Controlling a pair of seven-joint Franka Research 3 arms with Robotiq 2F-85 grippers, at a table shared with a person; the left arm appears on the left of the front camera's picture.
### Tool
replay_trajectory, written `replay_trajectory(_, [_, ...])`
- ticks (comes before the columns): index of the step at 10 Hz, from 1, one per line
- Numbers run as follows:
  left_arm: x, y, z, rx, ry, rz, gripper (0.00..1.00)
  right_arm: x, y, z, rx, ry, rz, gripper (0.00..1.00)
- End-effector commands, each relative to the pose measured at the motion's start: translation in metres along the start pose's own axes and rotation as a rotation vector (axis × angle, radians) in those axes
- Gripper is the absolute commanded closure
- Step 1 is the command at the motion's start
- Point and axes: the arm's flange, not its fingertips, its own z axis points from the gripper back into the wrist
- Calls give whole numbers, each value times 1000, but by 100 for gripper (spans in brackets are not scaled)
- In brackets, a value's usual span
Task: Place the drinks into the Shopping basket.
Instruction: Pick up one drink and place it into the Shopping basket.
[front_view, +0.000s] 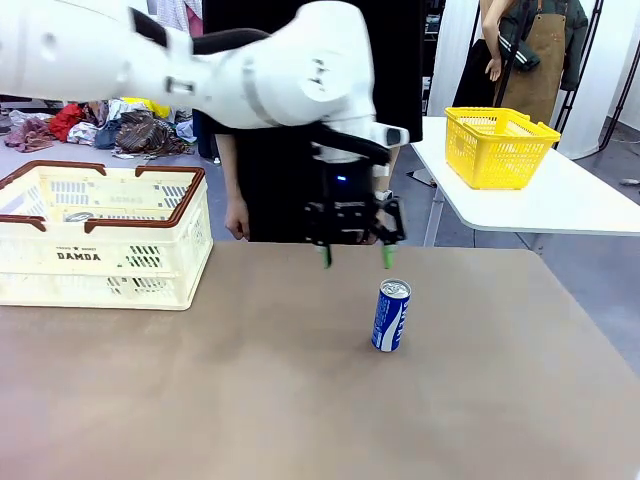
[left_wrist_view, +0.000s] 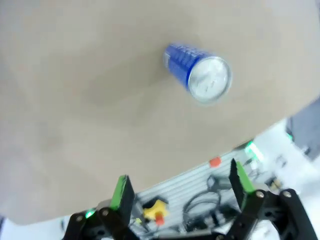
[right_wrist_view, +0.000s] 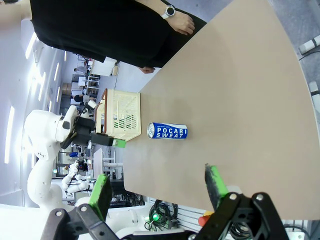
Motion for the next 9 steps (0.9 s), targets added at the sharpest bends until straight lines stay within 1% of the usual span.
replay_trajectory(1, [27, -21, -7, 81, -69, 157, 0, 1, 0, -1, 20, -13, 22, 0])
replay_trajectory(2, [33, -25, -16, 93, -101, 168, 0, 1, 0, -1, 20, -13, 22, 0])
replay_trajectory(3, [38, -29, -28, 105, -125, 208, 0, 1, 0, -1, 20, -13, 22, 0])
replay_trajectory(4, [42, -32, -40, 82, -113, 206, 0, 1, 0, -1, 20, -13, 22, 0])
replay_trajectory(5, [45, -35, -51, 95, -137, 244, 0, 1, 0, -1, 20, -13, 22, 0])
replay_trajectory(8, [54, -46, -79, 104, -121, 225, 0, 1, 0, -1, 20, -13, 22, 0])
replay_trajectory(9, [57, -50, -86, 110, -100, 210, 0, 1, 0, -1, 20, -13, 22, 0])
